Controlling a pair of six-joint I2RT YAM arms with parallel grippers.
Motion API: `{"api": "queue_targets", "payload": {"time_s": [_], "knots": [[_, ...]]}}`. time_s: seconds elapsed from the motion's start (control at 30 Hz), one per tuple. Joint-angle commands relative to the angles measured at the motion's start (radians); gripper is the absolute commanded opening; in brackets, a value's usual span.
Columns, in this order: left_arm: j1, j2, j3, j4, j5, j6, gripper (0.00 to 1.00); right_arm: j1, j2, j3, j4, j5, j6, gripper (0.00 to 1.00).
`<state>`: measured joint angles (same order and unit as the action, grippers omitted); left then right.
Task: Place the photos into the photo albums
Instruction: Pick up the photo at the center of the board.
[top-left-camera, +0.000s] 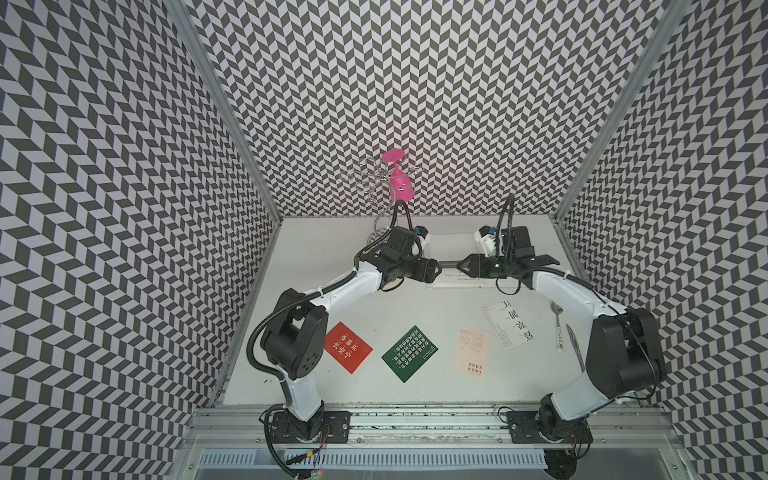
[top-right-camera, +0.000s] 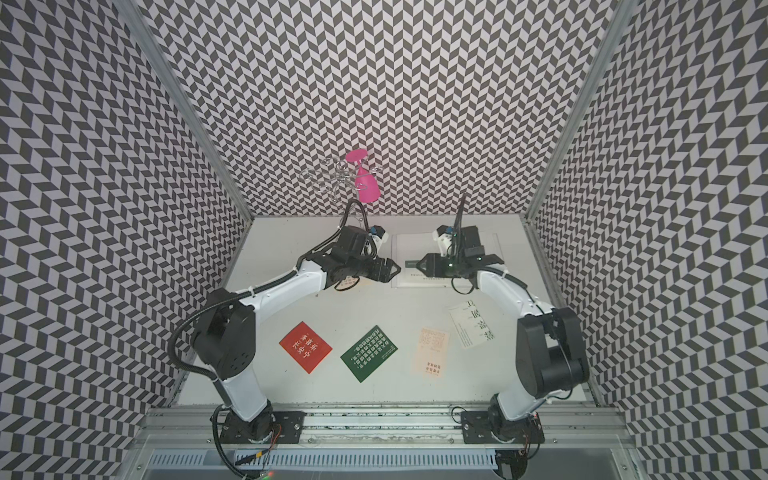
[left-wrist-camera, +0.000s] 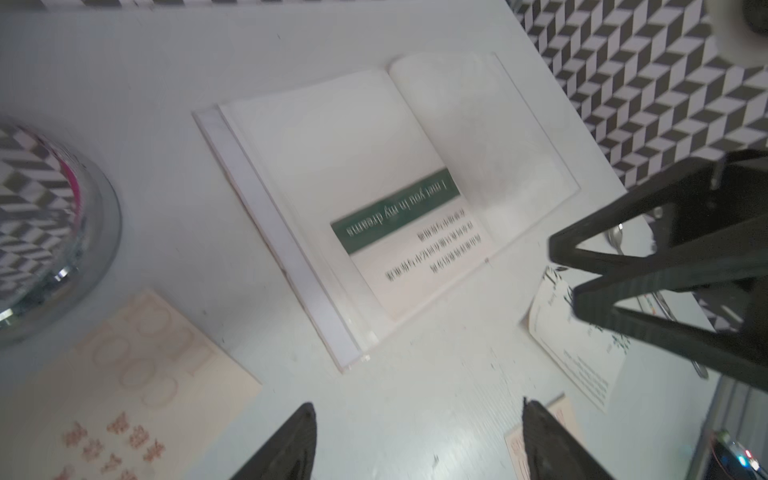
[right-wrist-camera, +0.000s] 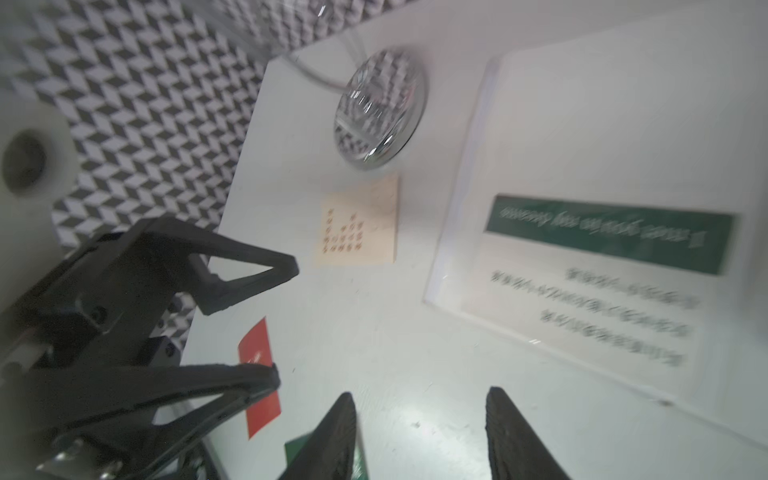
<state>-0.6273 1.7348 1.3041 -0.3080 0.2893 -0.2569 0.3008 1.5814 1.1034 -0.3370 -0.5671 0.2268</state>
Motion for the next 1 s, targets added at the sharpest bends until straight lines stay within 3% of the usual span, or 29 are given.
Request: {"api": "queue_targets", "payload": {"time_s": [0.0, 0.23, 0.43, 0.97], "knots": [[-0.038, -0.122, -0.141, -0.037, 0.009, -0.026, 0.77, 0.109, -0.043, -0.091, 0.106, -0.073, 0.019, 0.47], [-0.122, -0.388, -0.510, 0.015, 0.059, -0.189, 0.75, 0.286, 0.001, -0.242, 0.265, -0.110, 0.091, 0.39], [-0.167, -0.485, -0.753, 0.165, 0.109, -0.342, 0.72, 0.356, 0.077, -0.286, 0.362, -0.145, 0.092, 0.41], [-0.182, -0.513, -0.882, 0.185, 0.083, -0.357, 0.70, 0.370, 0.169, -0.283, 0.358, -0.052, -0.007, 0.43]]}}
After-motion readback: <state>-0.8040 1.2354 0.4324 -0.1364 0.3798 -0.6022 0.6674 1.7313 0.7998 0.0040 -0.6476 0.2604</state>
